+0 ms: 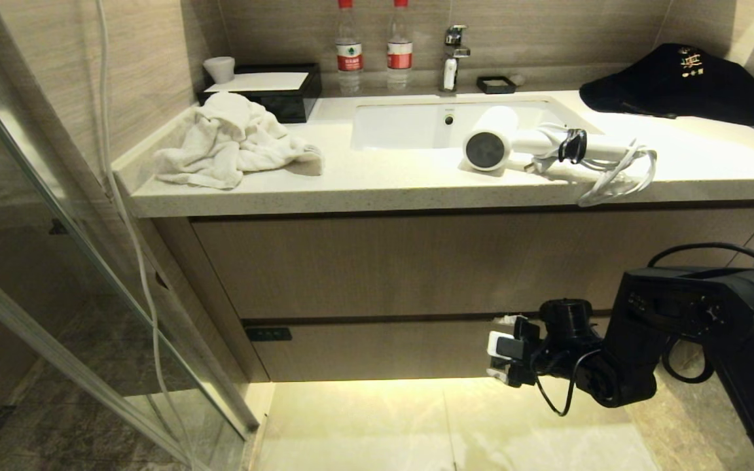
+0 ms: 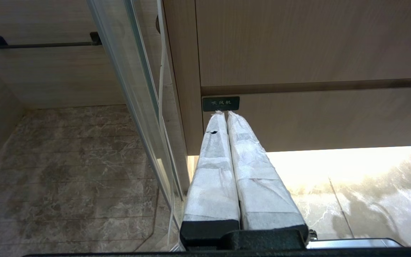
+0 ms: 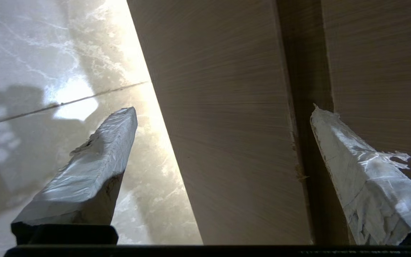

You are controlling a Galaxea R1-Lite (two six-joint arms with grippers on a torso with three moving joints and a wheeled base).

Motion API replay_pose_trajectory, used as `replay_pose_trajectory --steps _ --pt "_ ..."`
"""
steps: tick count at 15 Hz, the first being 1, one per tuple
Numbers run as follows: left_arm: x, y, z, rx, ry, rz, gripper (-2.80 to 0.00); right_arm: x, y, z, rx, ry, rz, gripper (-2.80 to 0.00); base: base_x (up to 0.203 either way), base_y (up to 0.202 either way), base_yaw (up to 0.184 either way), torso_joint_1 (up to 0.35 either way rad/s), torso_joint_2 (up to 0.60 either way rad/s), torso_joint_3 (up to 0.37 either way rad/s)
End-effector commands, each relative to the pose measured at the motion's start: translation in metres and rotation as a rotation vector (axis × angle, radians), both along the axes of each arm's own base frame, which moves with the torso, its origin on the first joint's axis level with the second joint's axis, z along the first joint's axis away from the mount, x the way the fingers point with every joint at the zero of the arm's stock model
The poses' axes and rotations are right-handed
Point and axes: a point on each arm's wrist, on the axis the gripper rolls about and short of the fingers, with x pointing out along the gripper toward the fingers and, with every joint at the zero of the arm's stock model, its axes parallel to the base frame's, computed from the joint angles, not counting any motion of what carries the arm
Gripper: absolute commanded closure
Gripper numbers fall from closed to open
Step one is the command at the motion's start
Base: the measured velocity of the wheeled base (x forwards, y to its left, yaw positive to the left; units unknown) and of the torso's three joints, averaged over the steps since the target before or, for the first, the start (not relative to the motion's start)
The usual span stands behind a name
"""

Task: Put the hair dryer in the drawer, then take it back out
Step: Pull open the drawer

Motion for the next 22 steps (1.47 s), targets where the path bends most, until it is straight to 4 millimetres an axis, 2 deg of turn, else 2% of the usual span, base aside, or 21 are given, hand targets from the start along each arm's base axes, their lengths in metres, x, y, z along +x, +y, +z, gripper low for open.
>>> replay_pose_trajectory --steps 1,10,19,22 --pt "0.000 0.000 0.000 0.000 0.003 0.001 0.00 -0.001 0.003 0.000 -0.007 -0.006 0.011 -2.80 0.000 0.000 0.000 0.000 0.00 0.000" --pt "0.000 0.000 0.000 0.000 0.003 0.000 0.00 -0.007 0.001 -0.001 -0.018 0.027 0.022 -2.80 0.000 0.000 0.000 0.000 0.00 0.000" --pt "0.000 0.000 0.000 0.000 0.003 0.000 0.00 -0.015 -0.001 0.008 -0.027 0.049 0.017 -2.80 0.000 0.000 0.000 0.000 0.00 0.000" --pt "0.000 0.000 0.000 0.000 0.002 0.000 0.00 -0.014 -0.014 0.016 -0.099 0.006 -0.009 -2.80 0.000 0.000 0.000 0.000 0.00 0.000"
